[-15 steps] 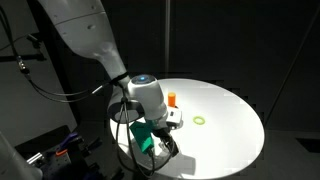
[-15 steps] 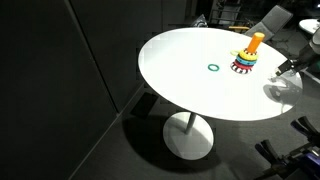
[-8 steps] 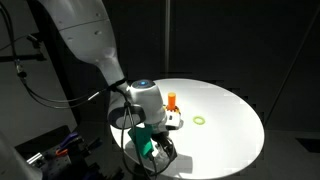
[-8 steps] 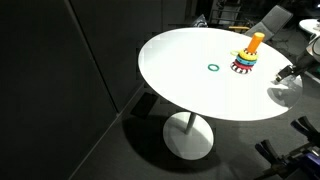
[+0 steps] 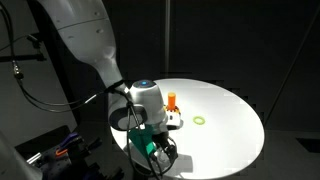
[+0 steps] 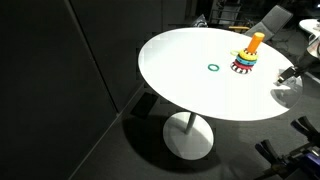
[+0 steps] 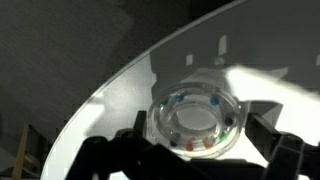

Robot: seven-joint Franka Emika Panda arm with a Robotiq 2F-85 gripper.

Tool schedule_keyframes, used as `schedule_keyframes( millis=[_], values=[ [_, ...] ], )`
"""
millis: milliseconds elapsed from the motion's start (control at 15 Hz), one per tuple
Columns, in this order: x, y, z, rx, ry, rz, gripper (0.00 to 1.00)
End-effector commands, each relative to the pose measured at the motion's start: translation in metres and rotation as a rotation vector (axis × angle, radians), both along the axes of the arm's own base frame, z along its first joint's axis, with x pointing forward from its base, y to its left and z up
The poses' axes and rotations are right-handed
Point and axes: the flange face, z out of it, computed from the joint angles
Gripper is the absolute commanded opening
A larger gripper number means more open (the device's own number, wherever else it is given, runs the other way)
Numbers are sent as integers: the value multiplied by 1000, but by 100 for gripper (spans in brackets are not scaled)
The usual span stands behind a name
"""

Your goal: Put the clear ring on the table.

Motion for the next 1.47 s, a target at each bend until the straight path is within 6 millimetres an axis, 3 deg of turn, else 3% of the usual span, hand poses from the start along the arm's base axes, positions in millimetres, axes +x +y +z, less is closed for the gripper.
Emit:
schedule_keyframes(
  millis=[0,600,1067,1400],
  values=[
    [1,8,22,19,33,19,100],
    [14,38,77,120,204,75,100],
    [15,59,142,179,315,142,100],
    [15,76,194,168,297,185,100]
  ],
)
